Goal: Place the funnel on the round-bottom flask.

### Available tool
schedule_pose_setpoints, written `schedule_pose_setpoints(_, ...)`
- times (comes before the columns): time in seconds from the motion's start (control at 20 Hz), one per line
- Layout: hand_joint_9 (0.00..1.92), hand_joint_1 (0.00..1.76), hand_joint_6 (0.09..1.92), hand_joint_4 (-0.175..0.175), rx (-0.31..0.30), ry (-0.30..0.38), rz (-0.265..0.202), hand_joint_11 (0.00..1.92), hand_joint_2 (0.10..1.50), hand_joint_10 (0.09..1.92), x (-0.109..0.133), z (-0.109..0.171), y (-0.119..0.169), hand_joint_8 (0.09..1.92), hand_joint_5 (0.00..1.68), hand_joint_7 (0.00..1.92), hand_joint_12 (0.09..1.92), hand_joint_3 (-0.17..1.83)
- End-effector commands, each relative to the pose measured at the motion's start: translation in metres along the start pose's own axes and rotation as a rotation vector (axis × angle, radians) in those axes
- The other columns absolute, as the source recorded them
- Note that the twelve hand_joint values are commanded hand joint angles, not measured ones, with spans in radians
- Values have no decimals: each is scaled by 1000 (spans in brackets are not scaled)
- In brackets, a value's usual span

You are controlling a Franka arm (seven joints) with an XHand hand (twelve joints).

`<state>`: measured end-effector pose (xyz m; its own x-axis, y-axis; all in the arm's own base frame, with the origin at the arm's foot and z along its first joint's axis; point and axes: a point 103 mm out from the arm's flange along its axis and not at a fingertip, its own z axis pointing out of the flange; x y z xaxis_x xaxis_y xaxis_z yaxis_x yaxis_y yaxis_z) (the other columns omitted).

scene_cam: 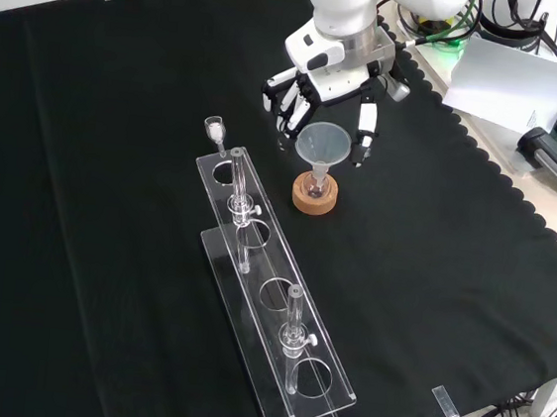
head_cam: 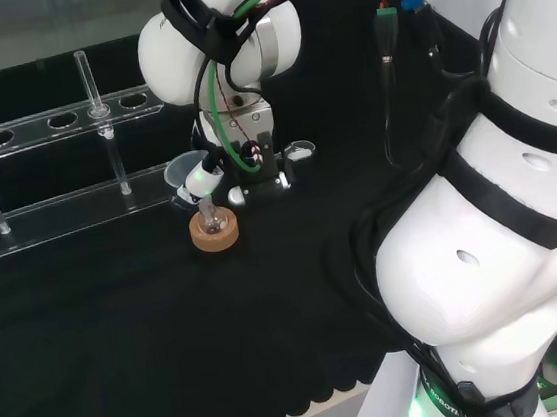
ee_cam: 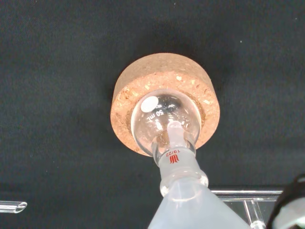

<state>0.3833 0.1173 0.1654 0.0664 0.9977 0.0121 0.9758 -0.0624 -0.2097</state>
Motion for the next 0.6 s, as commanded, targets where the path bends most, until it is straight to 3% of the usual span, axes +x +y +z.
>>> schedule_pose_setpoints(0.05, 775, 862, 338, 175, 5, -1, 0, 0, 507, 306, -2, 1, -1, 87, 1021, 1239, 1261, 745)
schedule_pose_setpoints(0.6, 775, 861, 341, 175, 9, 9, 6, 0, 506, 305, -4, 1, -1, 87, 1016, 1240, 1261, 747)
